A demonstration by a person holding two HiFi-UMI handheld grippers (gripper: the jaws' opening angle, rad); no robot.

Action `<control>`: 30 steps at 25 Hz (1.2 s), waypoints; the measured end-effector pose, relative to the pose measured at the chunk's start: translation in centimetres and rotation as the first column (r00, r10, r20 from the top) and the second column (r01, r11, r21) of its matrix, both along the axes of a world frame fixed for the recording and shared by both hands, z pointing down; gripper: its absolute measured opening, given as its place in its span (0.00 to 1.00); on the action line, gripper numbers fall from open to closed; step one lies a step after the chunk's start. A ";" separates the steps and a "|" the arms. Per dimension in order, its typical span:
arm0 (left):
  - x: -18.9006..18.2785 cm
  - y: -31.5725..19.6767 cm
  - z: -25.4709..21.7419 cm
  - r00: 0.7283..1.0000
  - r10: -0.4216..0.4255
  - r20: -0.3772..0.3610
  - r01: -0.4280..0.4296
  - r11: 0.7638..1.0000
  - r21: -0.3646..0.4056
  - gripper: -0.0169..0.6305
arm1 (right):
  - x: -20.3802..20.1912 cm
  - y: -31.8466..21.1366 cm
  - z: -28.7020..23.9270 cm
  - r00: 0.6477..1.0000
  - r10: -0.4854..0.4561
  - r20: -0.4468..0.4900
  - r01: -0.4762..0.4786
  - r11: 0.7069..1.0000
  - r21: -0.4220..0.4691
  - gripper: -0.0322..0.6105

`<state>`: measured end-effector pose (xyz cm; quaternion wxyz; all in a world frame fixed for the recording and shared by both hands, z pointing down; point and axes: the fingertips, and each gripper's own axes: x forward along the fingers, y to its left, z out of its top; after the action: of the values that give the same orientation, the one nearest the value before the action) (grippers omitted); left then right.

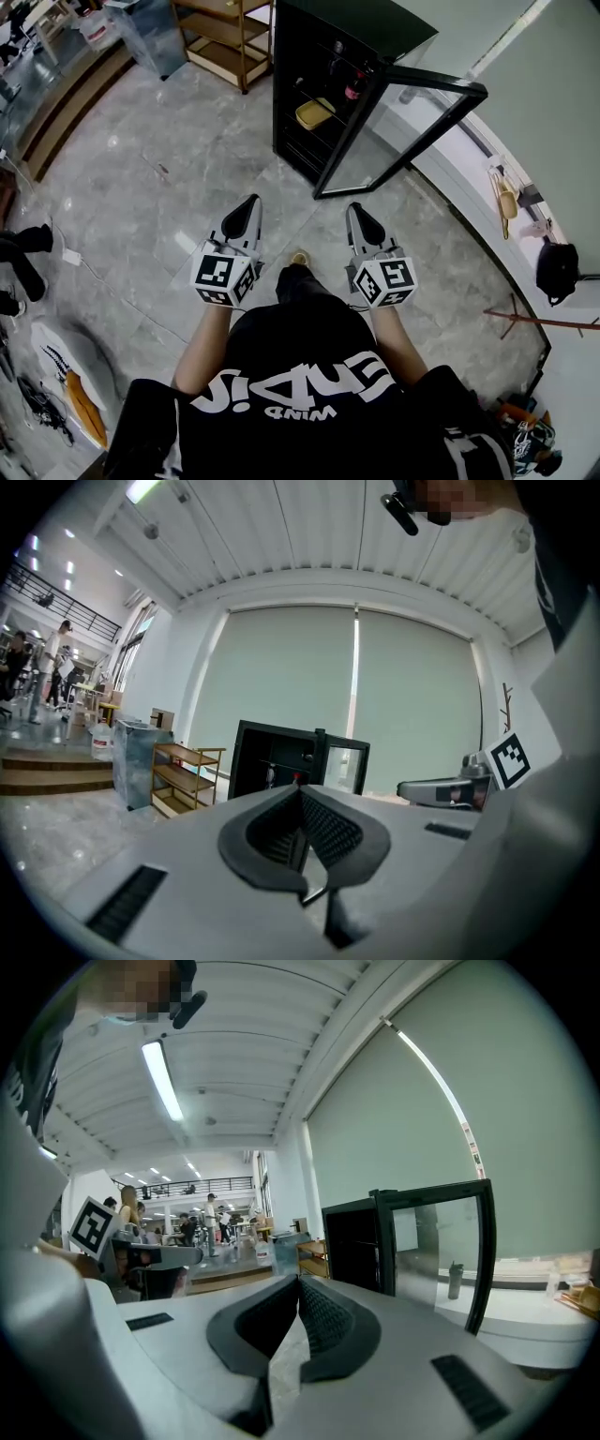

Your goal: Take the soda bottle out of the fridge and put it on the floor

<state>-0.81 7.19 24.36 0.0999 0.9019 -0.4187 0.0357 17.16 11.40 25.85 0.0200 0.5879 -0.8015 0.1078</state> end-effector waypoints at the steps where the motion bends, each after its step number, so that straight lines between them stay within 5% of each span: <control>1: 0.6 -1.2 -0.1 1.000 -0.005 0.000 0.005 1.000 0.000 0.03 | 0.5 -1.3 -0.1 1.000 -0.011 0.000 0.011 1.000 0.001 0.09; 14: 5.3 -10.2 0.0 0.999 -0.043 0.010 0.043 0.999 0.002 0.03 | 4.2 -10.9 0.3 0.996 -0.084 0.011 0.084 0.996 -0.006 0.09; 30: 6.2 -19.0 -0.7 0.993 0.116 0.028 -0.115 0.993 -0.016 0.03 | 3.4 -17.5 -0.3 0.999 0.040 0.025 -0.039 0.999 -0.025 0.09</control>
<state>5.37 -11.78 23.67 0.0982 0.9232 -0.3670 0.0573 20.56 -6.08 25.55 0.0151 0.6019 -0.7885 0.1255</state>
